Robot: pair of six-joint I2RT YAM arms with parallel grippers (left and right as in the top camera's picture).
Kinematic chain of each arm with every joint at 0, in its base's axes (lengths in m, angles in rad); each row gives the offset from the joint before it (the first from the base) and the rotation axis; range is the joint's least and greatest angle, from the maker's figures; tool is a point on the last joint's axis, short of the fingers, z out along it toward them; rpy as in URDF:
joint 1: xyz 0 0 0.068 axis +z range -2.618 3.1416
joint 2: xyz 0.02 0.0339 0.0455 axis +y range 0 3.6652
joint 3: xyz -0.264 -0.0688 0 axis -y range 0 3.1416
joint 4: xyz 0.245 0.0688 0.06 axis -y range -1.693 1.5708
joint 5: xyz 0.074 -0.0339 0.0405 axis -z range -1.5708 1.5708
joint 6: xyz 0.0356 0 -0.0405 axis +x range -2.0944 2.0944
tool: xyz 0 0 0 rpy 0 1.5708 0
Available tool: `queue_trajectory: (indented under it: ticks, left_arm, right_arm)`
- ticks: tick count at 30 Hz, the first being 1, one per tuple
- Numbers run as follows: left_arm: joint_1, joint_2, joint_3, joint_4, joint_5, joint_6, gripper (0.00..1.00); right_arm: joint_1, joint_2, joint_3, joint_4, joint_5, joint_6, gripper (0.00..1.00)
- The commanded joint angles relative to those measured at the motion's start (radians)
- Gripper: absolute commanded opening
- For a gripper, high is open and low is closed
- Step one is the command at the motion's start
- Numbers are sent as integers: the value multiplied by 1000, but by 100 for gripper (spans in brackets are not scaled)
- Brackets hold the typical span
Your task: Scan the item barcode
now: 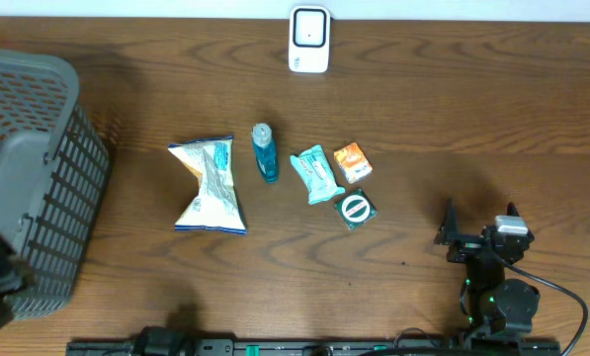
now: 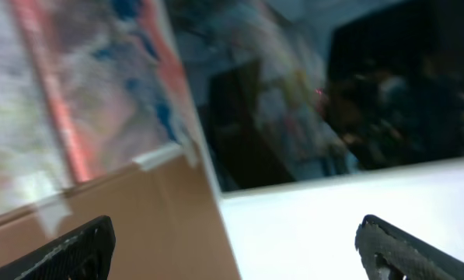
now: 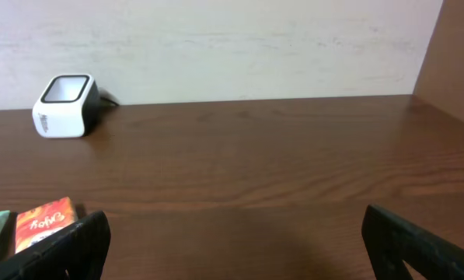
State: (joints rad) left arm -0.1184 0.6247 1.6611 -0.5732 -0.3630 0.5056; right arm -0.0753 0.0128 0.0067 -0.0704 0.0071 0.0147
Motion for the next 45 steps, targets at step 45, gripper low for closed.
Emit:
queue_trajectory:
  ticks: [45]
  left_arm:
    - [119, -621, -471, 159, 196, -145, 98]
  right_arm:
    - [-2, -1, -1, 37, -551, 690, 99]
